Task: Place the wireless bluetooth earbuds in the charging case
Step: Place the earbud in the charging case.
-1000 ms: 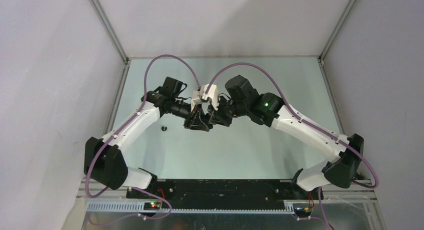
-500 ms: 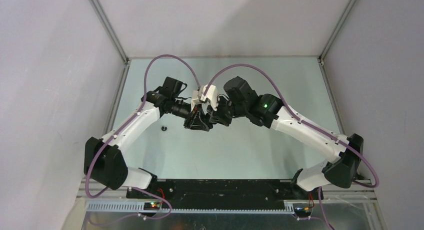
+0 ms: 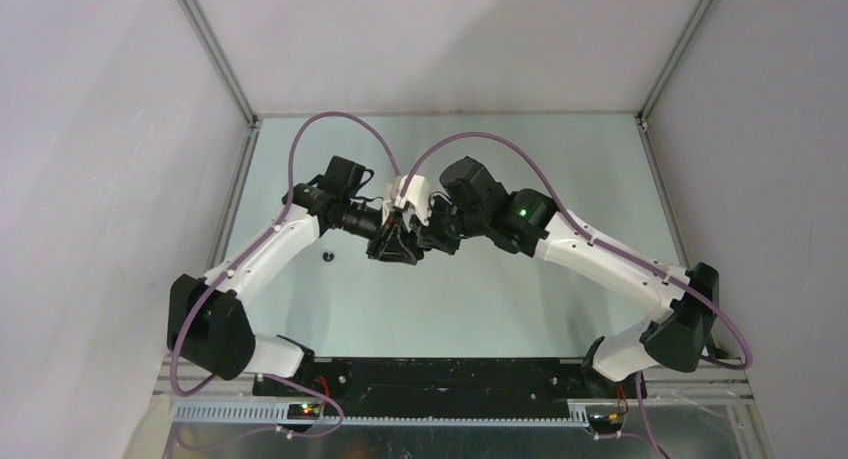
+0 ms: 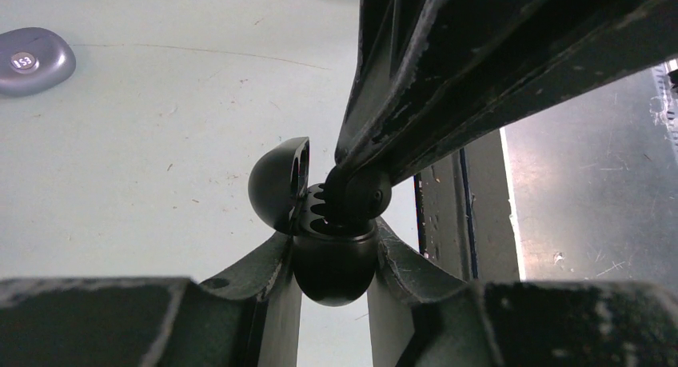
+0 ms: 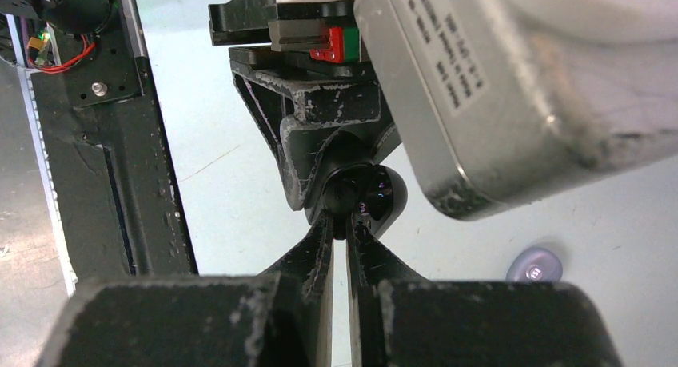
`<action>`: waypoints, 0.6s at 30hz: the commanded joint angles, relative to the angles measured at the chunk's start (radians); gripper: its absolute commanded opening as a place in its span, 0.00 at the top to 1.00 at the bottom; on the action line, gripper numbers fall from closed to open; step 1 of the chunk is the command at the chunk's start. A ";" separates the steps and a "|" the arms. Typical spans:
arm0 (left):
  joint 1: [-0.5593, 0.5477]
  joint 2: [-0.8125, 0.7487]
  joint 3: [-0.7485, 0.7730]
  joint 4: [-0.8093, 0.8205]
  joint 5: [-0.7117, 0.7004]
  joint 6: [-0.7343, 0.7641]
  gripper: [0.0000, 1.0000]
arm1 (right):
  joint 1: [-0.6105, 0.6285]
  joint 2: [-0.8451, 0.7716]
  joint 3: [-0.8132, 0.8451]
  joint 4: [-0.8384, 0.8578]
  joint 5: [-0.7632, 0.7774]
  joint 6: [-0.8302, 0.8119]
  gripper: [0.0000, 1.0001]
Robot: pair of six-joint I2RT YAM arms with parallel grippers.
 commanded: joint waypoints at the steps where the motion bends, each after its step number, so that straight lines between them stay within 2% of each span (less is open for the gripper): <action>1: -0.012 -0.047 0.000 0.032 0.034 0.020 0.88 | 0.018 0.018 0.001 0.024 -0.041 0.004 0.95; 9: -0.015 -0.053 -0.002 0.043 0.022 0.010 0.88 | 0.015 0.006 0.017 -0.012 -0.113 -0.002 0.94; 18: -0.071 -0.075 -0.013 0.031 -0.041 0.049 0.87 | 0.017 0.016 0.013 0.010 -0.084 0.015 0.95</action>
